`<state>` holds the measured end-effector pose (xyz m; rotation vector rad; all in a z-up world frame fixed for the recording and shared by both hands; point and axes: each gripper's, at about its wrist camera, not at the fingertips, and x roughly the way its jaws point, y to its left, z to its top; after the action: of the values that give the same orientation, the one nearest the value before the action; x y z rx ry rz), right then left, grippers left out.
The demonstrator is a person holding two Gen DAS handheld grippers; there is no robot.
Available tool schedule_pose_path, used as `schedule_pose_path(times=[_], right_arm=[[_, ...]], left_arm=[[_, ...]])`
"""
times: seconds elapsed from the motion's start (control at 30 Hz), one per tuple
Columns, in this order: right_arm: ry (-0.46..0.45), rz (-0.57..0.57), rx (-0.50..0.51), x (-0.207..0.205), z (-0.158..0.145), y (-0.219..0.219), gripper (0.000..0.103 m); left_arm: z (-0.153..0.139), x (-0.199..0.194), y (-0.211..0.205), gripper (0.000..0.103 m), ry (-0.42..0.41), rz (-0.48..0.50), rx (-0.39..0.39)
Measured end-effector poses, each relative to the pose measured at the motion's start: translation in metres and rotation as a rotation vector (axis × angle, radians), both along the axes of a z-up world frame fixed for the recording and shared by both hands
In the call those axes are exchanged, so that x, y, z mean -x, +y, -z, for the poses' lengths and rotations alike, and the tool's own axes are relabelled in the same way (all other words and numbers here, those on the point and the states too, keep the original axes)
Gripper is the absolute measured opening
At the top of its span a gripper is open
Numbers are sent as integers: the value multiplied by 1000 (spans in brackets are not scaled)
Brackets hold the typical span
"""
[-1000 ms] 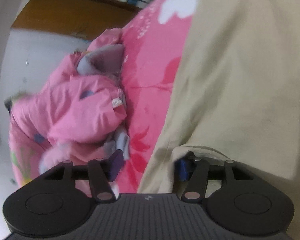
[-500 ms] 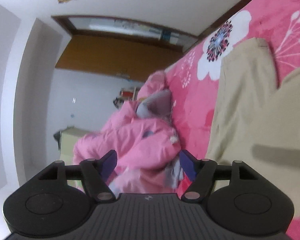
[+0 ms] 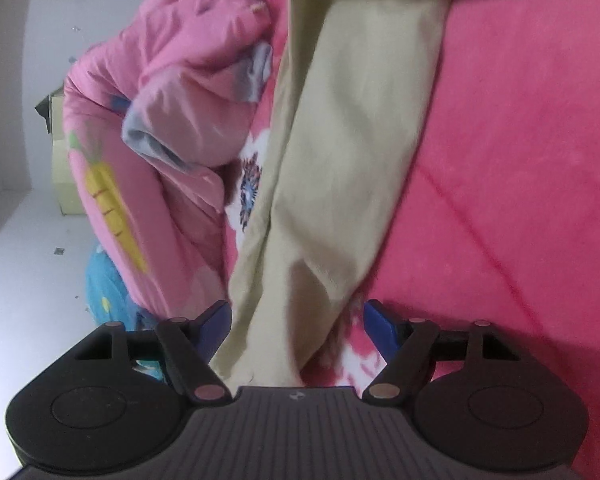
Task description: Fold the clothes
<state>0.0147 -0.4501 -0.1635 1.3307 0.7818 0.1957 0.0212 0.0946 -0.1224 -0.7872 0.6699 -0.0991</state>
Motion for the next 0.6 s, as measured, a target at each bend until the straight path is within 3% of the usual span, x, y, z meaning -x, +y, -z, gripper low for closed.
schedule_pose_path(times=[0.1,0.3,0.37,0.53,0.6], right_arm=[[-15,29,24,-19,5,5,65],[-65,149,-59,-44,31,-1,44],[-85,193,-81,-50,39,-2,31],[-116,262,-20,-58,38,6,18],[-124,279,11,-54,31,8,15]], left_arm=[[-1,-15,-5,71,-16,-32,-48],[4,-32,-13,69,-67,-142,-79],[5,-33,-17,57,-77,-191,-111],[4,-32,-14,33,-47,-273,-96],[-2,-28,-10,29,-43,-272,-80]])
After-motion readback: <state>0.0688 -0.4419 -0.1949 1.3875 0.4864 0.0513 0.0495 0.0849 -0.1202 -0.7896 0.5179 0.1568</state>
